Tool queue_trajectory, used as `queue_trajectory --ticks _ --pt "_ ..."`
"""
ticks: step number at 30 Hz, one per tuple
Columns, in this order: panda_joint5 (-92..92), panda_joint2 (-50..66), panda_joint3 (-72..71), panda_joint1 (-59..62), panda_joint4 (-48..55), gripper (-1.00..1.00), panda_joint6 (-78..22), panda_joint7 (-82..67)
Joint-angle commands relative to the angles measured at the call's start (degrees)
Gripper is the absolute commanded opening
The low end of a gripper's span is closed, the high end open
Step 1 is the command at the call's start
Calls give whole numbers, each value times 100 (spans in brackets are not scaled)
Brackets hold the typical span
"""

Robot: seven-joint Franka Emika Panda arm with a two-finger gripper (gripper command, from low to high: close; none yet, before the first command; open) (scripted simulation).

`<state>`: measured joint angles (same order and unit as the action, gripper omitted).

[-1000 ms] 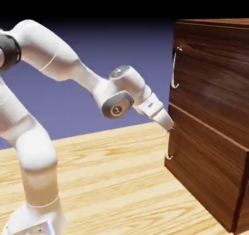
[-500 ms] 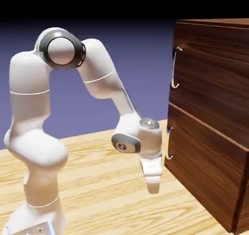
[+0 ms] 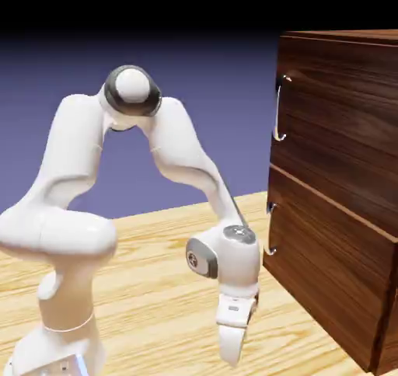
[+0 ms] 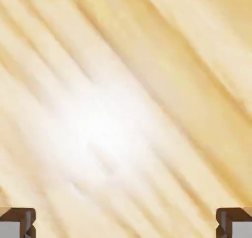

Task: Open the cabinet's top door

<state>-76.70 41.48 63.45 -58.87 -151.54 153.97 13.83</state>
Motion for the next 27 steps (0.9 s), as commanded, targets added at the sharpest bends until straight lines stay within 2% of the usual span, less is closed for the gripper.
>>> queue_trajectory --ticks 1,27 --pt "-215 208 178 -163 27 0 -56 -80" --pt "-5801 5608 4799 -4401 715 0 -1516 -2165"
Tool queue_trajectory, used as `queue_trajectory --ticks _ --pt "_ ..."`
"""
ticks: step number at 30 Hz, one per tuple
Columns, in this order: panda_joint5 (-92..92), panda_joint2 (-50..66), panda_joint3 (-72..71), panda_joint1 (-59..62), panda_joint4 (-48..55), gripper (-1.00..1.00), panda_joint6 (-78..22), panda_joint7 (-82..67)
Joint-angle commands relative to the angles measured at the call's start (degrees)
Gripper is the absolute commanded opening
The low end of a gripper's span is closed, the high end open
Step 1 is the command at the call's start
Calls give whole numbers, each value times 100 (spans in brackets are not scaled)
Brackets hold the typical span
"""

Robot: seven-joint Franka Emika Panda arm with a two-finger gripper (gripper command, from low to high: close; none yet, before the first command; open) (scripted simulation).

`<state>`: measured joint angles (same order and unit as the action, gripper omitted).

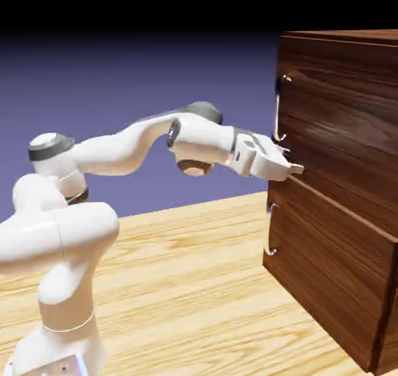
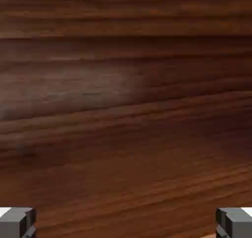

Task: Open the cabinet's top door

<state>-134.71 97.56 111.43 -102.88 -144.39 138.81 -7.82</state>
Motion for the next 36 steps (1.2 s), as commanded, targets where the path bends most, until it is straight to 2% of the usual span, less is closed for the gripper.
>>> queue_trajectory --ticks 1,6,7,12,21,28,36 --pt "-215 208 178 -163 27 0 -56 -80" --pt "-716 309 188 594 822 0 -145 -71" --pt "-716 309 188 594 822 -100 -145 -71" --pt "-961 344 406 107 -8 -100 -956 -601" --pt "-879 341 1274 -530 -1698 -100 -3136 -1524" --pt "-234 40 2314 -359 -2485 -100 -4880 -2176" --pt "937 -782 3582 461 -2762 -100 -6874 -3032"
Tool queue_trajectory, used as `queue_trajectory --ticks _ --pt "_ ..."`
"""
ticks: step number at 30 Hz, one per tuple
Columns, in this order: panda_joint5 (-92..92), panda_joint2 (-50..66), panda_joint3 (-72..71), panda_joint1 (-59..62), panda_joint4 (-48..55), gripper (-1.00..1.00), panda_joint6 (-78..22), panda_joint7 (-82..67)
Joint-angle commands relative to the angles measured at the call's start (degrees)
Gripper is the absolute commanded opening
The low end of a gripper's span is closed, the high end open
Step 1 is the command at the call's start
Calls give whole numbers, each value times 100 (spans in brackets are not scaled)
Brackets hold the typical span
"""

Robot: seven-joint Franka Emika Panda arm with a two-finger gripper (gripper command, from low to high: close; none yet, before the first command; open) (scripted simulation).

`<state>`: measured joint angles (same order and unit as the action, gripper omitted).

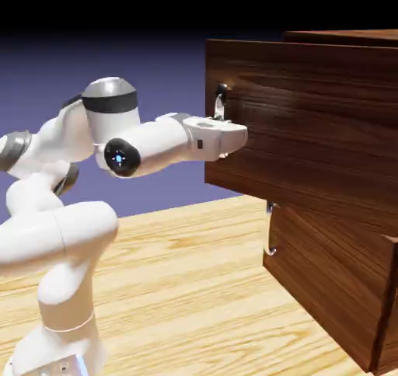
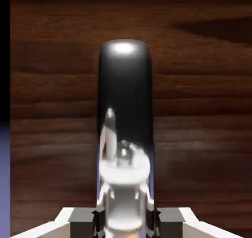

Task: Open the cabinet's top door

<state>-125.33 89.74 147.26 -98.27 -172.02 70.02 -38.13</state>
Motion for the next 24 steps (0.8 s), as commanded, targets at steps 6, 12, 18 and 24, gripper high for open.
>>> queue_trajectory --ticks 6,12,18,24 --pt "1161 -1074 732 864 224 -100 -1481 -900" --pt "2405 -2320 1050 1618 765 -100 -2591 -1971" --pt "3635 -3566 1093 2111 1498 -100 -3211 -3057" --pt "4781 -4813 1031 2353 2360 -100 -3469 -3992"
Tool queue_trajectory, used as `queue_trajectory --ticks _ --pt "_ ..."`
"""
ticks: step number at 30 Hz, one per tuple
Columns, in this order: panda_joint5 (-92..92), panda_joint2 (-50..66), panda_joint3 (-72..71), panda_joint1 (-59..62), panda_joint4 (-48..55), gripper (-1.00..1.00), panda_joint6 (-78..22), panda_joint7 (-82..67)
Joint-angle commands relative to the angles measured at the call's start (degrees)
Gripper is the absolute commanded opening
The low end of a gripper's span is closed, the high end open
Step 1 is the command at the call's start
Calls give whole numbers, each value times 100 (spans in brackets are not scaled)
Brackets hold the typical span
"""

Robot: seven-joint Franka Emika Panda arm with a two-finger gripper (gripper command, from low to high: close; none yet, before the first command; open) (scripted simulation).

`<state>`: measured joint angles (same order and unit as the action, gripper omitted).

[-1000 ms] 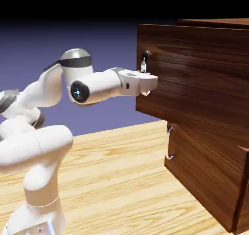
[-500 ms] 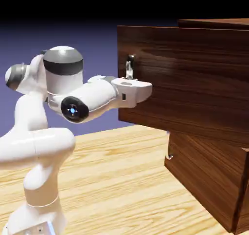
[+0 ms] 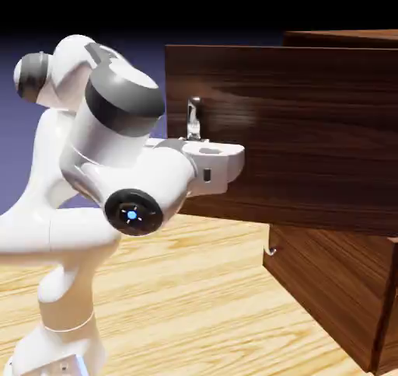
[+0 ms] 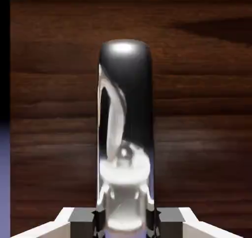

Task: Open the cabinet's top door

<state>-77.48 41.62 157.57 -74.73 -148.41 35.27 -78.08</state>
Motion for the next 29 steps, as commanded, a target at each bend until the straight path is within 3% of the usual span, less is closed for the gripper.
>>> queue_trajectory --ticks 1,14,29 --pt "173 -208 -15 21 154 -100 -17 -128" --pt "2058 -2908 -280 8 2454 -100 -198 -1085" --pt "3152 -5626 -649 -439 5364 -100 -742 -702"
